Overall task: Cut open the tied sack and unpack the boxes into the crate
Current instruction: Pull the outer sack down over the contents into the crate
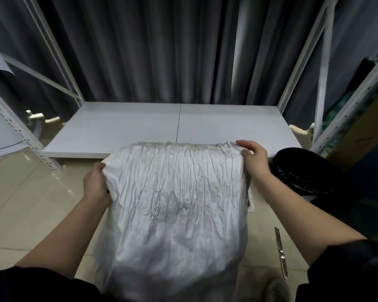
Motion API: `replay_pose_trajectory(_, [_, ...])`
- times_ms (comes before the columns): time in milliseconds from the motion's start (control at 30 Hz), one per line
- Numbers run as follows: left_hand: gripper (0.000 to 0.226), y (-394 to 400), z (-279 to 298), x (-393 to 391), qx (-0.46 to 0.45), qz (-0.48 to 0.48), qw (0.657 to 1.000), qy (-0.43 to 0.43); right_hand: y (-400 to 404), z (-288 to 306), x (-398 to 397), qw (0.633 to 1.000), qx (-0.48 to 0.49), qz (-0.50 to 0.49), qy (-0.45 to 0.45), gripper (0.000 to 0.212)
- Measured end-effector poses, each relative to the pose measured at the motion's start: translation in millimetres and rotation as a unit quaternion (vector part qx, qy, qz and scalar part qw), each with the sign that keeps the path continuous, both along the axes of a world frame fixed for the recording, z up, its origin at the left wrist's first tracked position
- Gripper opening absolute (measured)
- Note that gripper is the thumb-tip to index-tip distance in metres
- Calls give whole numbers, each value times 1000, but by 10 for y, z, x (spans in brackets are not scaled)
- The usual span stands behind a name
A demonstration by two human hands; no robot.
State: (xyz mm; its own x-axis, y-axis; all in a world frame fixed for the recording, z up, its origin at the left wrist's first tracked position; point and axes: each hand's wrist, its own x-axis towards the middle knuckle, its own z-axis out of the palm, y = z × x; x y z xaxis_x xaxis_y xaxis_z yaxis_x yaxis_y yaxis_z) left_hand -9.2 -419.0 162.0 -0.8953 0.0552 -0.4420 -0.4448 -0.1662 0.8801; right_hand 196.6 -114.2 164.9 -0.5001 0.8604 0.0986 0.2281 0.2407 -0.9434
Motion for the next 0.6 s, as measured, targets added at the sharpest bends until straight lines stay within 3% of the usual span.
replay_pose_trajectory(100, [13, 25, -36, 11, -16, 16, 1000, 13, 46, -142, -8, 998, 23, 21, -51, 30])
replay_pose_trajectory(167, [15, 42, -34, 8, -84, -65, 994, -27, 86, -304, 26, 974, 64, 72, -203, 26])
replay_pose_trajectory(200, [16, 52, -31, 9, -126, -119, 984, -47, 112, -396, 54, 941, 90, 115, -305, 23])
replay_pose_trajectory(267, [20, 89, -44, 23, -208, -209, 954, -58, 113, -584, 127, 835, 117, 225, -489, 20])
replay_pose_trajectory(333, [36, 146, -78, 58, -274, -276, 921, -8, 69, -708, 221, 739, 88, 291, -602, 31])
replay_pose_trajectory(367, [50, 174, -111, 69, -305, -303, 902, 47, 59, -743, 277, 717, 85, 289, -628, 34])
replay_pose_trajectory(433, [61, 259, -138, 126, -356, -388, 836, 155, 77, -727, 376, 736, 110, 220, -631, 33])
replay_pose_trajectory(500, [46, 393, -171, 193, -414, -484, 750, 181, 148, -662, 446, 808, 121, 100, -568, 32])
replay_pose_trajectory(533, [38, 452, -193, 208, -435, -502, 727, 176, 194, -627, 459, 854, 102, 69, -506, 31])
replay_pose_trajectory(567, [35, 491, -218, 202, -450, -489, 728, 170, 229, -592, 467, 900, 68, 55, -428, 32])
replay_pose_trajectory(600, [34, 524, -261, 158, -462, -444, 750, 163, 246, -558, 473, 934, 22, 44, -353, 35])
